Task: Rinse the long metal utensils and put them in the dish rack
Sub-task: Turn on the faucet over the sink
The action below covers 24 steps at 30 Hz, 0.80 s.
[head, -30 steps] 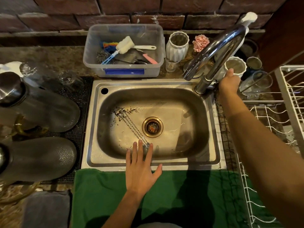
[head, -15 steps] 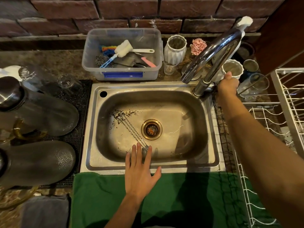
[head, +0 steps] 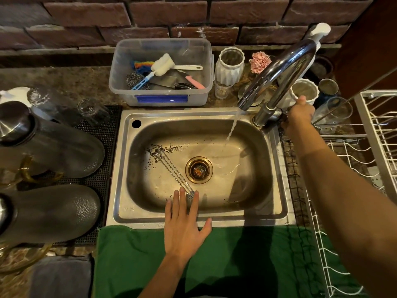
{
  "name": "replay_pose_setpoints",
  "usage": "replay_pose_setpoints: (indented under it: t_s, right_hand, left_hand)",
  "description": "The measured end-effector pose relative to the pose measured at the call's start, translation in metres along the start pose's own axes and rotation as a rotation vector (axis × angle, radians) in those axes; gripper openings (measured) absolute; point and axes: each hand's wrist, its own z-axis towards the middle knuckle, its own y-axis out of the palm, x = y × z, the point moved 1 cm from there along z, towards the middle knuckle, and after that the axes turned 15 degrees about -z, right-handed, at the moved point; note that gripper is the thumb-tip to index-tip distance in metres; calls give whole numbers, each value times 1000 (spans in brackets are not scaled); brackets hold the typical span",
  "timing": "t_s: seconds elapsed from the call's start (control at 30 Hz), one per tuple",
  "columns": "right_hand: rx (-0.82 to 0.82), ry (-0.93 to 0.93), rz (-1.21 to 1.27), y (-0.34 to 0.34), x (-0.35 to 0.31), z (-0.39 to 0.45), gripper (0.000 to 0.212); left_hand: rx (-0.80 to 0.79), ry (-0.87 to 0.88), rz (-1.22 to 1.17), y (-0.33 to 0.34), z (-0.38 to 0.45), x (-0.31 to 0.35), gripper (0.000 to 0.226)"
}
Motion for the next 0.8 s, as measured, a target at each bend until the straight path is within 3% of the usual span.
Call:
replay_pose_setpoints:
  t_s: [0.53,0.8]
  right_hand:
    - [-18,10,-4,-3,-2,-7,43]
    - [-98,14,101,-7,-2,-28,54]
  left_hand:
    - [23,10,-1,2,0,0,81]
    - [20,-17,-31,-2,1,3,80]
